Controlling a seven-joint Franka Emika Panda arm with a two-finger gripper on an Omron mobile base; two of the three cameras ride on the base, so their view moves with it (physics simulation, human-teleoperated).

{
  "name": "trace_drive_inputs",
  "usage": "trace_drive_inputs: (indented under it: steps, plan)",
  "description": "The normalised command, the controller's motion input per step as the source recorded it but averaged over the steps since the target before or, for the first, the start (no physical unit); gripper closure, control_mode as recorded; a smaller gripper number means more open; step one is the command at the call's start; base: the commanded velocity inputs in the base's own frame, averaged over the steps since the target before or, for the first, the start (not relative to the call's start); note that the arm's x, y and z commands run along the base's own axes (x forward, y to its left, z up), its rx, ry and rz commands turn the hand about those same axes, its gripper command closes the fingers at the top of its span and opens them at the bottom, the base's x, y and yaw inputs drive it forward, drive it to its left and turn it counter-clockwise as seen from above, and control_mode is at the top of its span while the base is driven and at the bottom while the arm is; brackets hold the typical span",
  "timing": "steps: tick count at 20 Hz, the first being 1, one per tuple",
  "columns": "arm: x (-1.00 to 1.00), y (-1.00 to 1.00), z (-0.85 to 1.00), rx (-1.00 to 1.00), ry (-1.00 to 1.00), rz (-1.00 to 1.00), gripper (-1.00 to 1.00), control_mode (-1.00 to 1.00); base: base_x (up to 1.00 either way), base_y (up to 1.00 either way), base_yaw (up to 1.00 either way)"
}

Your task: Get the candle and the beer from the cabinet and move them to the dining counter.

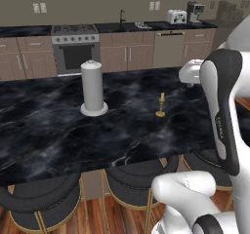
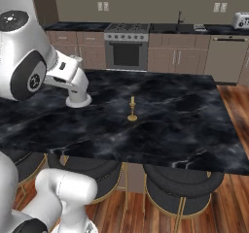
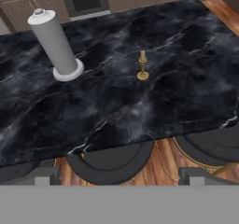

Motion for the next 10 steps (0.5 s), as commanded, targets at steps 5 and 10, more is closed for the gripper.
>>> trace_drive_inputs:
  steps: [5,10]
  plan:
    - [-0.54,0.19,0.0,-0.04,0.0,0.02,-1.0,-1.0,0.0,0.0,0.0]
    - [-0.39,0.0,0.0,-0.03,0.0,0.0,-1.0,-1.0,0.0,0.0,0.0]
